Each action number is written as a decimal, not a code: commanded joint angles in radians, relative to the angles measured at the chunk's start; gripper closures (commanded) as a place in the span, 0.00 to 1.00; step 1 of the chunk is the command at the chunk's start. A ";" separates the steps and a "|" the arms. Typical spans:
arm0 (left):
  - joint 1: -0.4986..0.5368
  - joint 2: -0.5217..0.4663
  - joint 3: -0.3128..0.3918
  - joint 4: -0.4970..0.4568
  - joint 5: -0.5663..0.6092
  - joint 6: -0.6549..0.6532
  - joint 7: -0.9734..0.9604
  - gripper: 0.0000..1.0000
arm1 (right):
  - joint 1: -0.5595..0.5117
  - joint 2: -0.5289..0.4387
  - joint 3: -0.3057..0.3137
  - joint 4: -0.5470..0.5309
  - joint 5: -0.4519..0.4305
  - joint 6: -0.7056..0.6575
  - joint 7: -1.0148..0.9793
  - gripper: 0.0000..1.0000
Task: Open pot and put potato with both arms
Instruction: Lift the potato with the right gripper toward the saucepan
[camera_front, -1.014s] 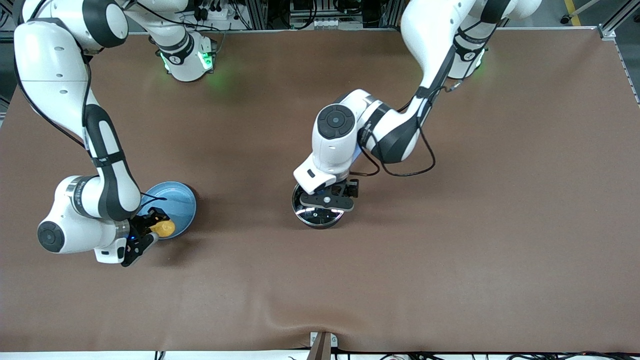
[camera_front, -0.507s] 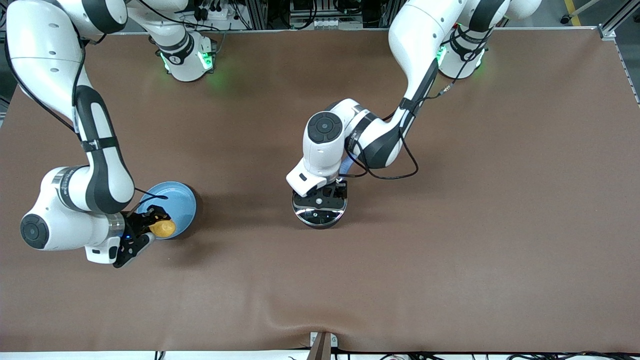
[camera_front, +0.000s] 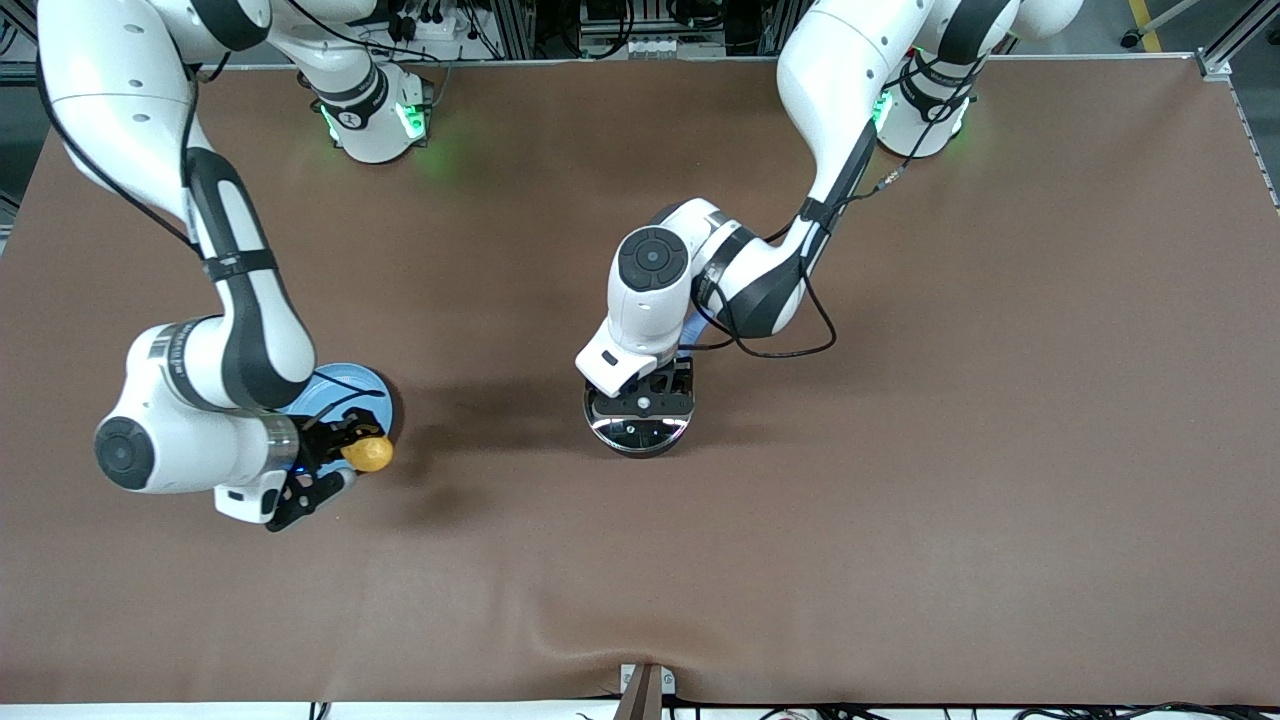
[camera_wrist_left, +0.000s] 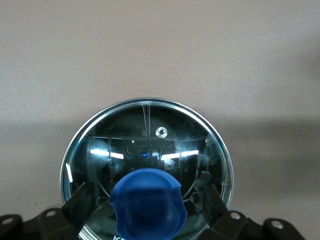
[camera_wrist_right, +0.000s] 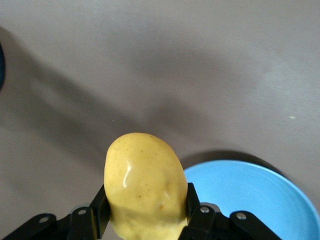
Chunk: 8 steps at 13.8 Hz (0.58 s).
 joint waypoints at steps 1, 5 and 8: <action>-0.005 0.011 0.011 0.015 -0.021 -0.015 -0.012 0.06 | 0.014 -0.025 0.014 -0.018 0.042 -0.002 0.055 0.74; -0.005 0.017 0.011 0.012 -0.020 -0.015 -0.012 0.07 | 0.047 -0.036 0.016 -0.015 0.042 0.003 0.095 0.74; -0.001 0.015 0.011 0.012 -0.024 -0.015 -0.012 0.11 | 0.077 -0.041 0.016 -0.012 0.042 0.003 0.103 0.74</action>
